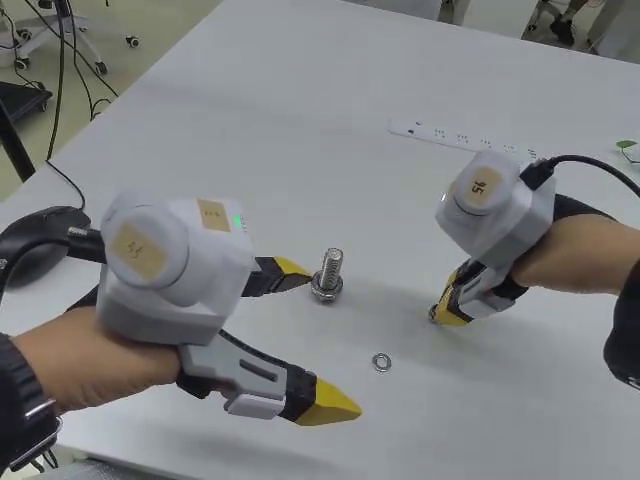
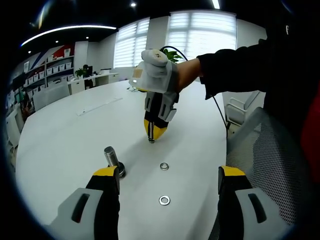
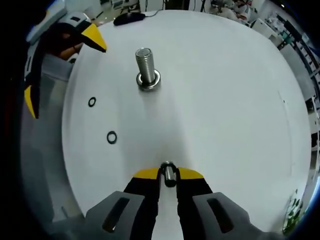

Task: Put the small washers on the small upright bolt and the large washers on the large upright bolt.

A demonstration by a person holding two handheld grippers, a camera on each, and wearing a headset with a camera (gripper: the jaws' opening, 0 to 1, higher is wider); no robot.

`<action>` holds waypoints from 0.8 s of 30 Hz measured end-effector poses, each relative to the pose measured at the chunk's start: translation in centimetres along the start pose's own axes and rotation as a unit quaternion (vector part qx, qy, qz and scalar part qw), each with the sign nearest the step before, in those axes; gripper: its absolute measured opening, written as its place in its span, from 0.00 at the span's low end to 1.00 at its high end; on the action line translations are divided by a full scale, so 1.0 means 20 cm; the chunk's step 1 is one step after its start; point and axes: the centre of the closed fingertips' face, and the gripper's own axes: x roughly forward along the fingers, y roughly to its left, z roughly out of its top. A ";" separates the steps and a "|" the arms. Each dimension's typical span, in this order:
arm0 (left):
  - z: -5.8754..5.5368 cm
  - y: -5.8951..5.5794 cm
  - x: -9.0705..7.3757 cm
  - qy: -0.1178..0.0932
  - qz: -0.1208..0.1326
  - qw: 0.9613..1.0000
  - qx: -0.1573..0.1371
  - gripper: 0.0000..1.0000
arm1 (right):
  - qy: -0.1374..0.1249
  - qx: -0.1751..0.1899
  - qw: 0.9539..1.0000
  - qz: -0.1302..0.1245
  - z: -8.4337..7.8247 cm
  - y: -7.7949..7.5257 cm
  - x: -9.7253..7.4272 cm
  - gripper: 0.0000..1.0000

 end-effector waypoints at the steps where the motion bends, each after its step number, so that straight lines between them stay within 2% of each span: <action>1: 0.00 0.00 0.00 0.000 0.000 1.000 0.000 0.80 | 0.000 -0.001 1.000 0.000 0.00 0.00 0.01 0.13; 12: 0.00 0.01 0.00 0.001 0.000 1.000 0.000 0.80 | -0.001 -0.003 1.000 0.001 0.01 0.00 0.00 0.14; 24: 0.00 0.01 0.00 0.001 -0.001 1.000 0.000 0.80 | -0.007 0.000 1.000 -0.002 0.02 0.00 0.00 0.19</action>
